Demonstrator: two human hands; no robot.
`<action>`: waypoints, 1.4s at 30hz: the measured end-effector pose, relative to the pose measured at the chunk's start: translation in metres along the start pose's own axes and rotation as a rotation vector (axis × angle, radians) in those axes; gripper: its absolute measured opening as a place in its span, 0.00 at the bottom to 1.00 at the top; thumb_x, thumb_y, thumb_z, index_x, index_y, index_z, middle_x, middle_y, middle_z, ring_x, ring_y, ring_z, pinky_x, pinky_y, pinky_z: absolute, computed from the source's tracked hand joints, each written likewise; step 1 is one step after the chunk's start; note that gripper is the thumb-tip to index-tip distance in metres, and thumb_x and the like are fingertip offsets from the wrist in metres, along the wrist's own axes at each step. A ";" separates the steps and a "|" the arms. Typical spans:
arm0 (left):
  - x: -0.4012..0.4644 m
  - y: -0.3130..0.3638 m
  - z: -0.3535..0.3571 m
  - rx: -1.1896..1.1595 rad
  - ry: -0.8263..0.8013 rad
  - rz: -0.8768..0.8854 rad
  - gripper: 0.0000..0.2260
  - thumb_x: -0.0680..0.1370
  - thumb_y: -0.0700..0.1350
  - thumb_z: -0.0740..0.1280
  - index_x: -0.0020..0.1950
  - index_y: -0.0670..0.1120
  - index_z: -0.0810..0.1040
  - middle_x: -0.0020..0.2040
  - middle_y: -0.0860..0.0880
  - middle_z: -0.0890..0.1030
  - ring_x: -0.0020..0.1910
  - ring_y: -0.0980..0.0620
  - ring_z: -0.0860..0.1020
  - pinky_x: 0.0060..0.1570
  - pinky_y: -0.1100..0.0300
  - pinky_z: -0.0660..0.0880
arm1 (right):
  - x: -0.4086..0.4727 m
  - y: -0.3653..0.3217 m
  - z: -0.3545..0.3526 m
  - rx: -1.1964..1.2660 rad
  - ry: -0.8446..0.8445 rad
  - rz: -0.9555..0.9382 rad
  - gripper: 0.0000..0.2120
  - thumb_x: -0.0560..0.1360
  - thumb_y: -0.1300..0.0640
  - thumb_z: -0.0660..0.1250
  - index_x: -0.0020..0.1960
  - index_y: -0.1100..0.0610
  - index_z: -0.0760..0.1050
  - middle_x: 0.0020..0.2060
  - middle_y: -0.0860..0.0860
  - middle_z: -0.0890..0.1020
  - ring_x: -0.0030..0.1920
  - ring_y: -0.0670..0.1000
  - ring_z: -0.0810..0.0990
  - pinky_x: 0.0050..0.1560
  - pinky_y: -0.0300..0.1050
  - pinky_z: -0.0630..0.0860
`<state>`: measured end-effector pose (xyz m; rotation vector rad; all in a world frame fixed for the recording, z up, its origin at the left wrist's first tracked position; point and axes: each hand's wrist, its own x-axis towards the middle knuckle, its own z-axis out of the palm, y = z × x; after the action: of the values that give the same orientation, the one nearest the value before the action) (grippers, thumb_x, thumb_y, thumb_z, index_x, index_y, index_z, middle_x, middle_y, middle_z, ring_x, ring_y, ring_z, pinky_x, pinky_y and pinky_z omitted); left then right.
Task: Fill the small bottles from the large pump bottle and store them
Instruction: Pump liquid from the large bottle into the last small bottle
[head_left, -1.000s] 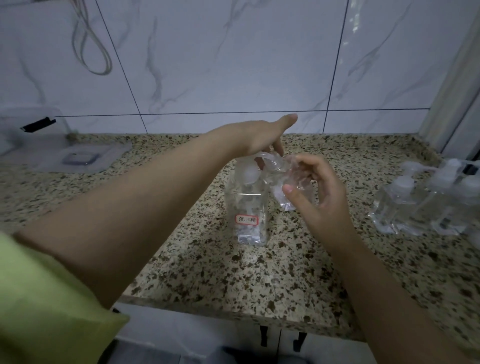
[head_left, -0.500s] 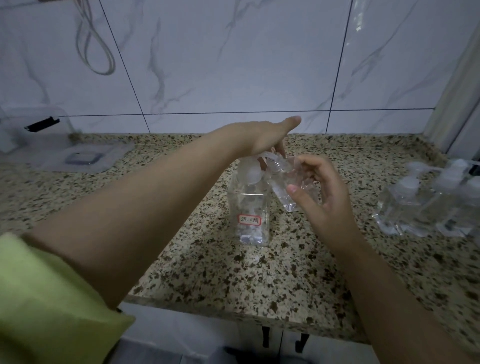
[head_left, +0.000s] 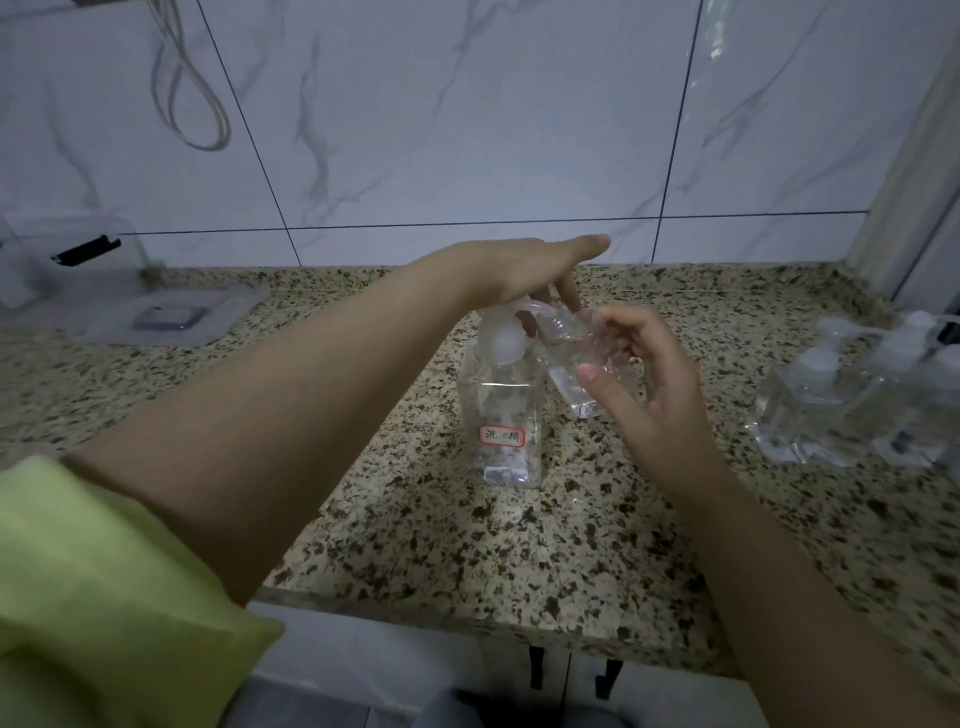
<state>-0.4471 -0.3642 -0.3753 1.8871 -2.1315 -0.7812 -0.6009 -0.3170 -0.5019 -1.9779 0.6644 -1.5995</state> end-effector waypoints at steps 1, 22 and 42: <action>-0.001 0.001 0.000 -0.014 -0.014 -0.002 0.31 0.80 0.69 0.46 0.47 0.52 0.83 0.59 0.45 0.80 0.60 0.47 0.77 0.71 0.44 0.64 | 0.000 0.000 0.000 -0.003 0.000 -0.002 0.15 0.77 0.55 0.68 0.62 0.55 0.73 0.52 0.45 0.78 0.54 0.42 0.76 0.57 0.37 0.73; -0.002 0.003 0.001 0.103 0.050 -0.023 0.34 0.82 0.66 0.42 0.64 0.47 0.81 0.70 0.44 0.74 0.68 0.46 0.71 0.65 0.49 0.61 | 0.002 0.003 -0.004 -0.006 0.036 -0.004 0.15 0.76 0.54 0.69 0.61 0.52 0.74 0.50 0.38 0.78 0.52 0.46 0.77 0.55 0.45 0.76; 0.000 -0.003 0.003 0.033 0.080 -0.033 0.34 0.81 0.68 0.44 0.60 0.49 0.81 0.63 0.45 0.77 0.64 0.46 0.73 0.69 0.47 0.63 | 0.001 0.000 -0.004 -0.025 0.014 0.007 0.16 0.75 0.54 0.69 0.62 0.54 0.74 0.52 0.45 0.79 0.52 0.46 0.77 0.55 0.43 0.76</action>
<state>-0.4462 -0.3637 -0.3793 1.9407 -2.0825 -0.6692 -0.6046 -0.3185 -0.5004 -1.9818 0.6991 -1.6092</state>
